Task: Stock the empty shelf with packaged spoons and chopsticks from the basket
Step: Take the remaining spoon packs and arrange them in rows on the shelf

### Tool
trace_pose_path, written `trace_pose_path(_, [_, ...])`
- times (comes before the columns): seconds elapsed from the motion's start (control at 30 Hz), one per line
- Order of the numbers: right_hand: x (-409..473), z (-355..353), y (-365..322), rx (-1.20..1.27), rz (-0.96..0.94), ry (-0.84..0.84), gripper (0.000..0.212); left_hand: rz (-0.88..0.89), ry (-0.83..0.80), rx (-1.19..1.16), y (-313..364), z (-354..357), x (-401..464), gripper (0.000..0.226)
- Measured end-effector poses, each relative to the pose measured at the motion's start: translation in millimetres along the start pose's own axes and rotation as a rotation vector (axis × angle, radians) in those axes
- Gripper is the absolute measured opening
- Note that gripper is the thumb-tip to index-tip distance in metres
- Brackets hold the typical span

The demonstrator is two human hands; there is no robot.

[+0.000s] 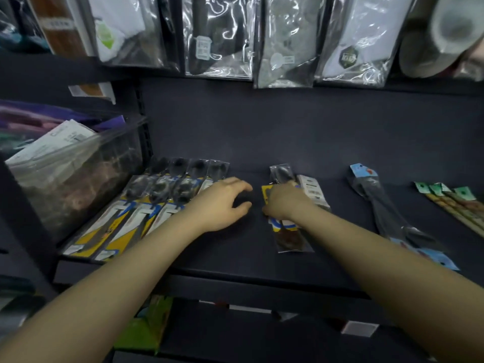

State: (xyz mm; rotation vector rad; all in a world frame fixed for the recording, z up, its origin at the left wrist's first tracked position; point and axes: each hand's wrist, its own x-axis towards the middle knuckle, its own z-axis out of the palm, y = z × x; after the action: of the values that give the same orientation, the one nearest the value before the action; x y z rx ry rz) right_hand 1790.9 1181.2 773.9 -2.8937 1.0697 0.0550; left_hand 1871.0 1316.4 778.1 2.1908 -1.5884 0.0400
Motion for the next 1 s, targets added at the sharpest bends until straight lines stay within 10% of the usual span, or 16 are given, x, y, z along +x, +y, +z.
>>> trace_pose_path(0.27, [-12.9,-23.8,18.9,0.482,-0.173,-0.134,0.064,-0.034,0.102,-0.049,5.5,3.6,22.0,0.042])
trace_pose_path(0.53, [-6.0,-53.7,32.8,0.08,-0.731,0.092,0.061,-0.165,-0.088,-0.165,11.6,-20.3,25.1,0.013])
trace_pose_path(0.73, [42.8,-26.5,64.9,0.169,-0.233,0.142,0.026,-0.528,0.235,-0.298,-2.9,-3.6,11.5,0.027])
trace_pose_path(1.0, [63.1,-13.9,74.3,0.354,-0.092,-0.032,0.055,-0.675,0.142,-0.015,-14.3,17.7,22.2,0.028])
